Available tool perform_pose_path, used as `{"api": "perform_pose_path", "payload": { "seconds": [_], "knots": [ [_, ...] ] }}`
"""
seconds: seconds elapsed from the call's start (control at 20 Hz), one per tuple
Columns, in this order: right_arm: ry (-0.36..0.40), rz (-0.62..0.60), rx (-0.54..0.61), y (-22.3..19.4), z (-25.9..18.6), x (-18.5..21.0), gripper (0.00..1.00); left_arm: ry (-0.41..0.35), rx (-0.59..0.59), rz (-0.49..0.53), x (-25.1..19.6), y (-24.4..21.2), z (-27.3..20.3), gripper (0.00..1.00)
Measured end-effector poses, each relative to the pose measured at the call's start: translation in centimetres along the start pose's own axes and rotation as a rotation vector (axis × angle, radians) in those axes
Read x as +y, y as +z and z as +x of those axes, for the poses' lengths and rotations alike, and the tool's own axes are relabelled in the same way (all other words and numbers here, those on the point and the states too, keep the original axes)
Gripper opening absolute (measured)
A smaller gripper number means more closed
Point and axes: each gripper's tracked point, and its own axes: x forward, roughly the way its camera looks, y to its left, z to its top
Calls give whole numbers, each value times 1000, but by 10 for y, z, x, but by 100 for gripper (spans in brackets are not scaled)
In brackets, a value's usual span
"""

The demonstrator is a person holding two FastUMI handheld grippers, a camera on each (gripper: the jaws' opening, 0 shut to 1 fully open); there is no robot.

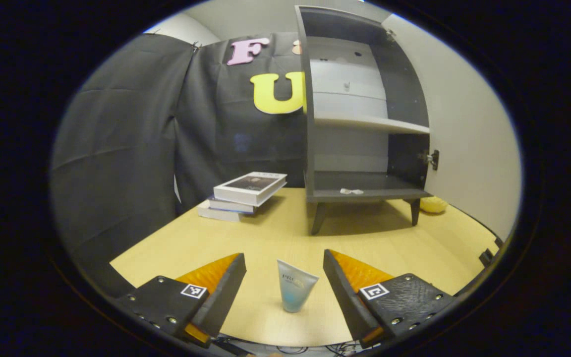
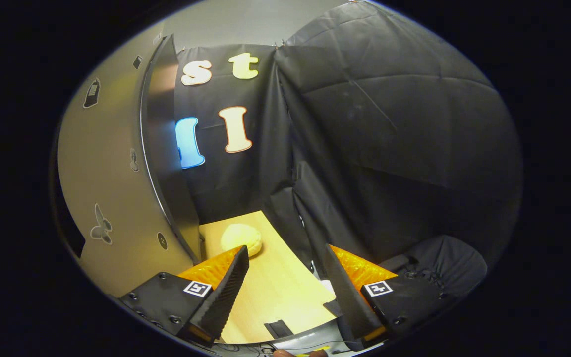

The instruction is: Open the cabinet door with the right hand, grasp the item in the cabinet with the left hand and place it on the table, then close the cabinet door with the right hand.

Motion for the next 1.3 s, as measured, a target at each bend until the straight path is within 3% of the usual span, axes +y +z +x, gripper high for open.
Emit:
{"api": "perform_pose_path", "payload": {
  "seconds": [0.05, 0.25, 0.3, 0.35, 0.4, 0.45, 0.5, 0.65, 0.85, 0.9, 1.15, 1.3],
  "knots": [
    [-1, -5, -8, 2, -2, -2, 92, -1, -10, 5, 1, 14, -12, 93],
    [3, -29, -89, 23, -8, -10, 96, 22, -82, -9, 0, 100, -59, 99],
    [13, -32, -115, 29, -6, -8, 96, 32, -97, -28, -1, 120, -69, 96],
    [34, -29, -139, 37, -4, -4, 96, 34, -99, -42, -7, 139, -76, 98],
    [59, -28, -158, 44, -2, 3, 92, 36, -108, -46, -12, 156, -81, 92],
    [88, -31, -169, 51, 1, 8, 93, 54, -106, -41, -13, 176, -88, 96],
    [120, -35, -175, 56, 3, 13, 93, 71, -117, -37, -15, 194, -93, 92],
    [215, -32, -217, 78, -4, 23, 92, 162, -78, -65, -18, 215, -101, 92],
    [360, -49, -211, 88, -15, 42, 93, 166, -77, -174, -40, 246, -106, 98],
    [395, -54, -209, 91, -20, 44, 96, 172, -83, -182, -42, 255, -109, 93],
    [560, -53, -186, 97, -43, 59, 93, 236, -86, -167, -39, 284, -113, 93],
    [613, -13, -173, 103, -57, 75, 93, 259, -57, -122, -27, 284, -109, 93]
  ]
}}
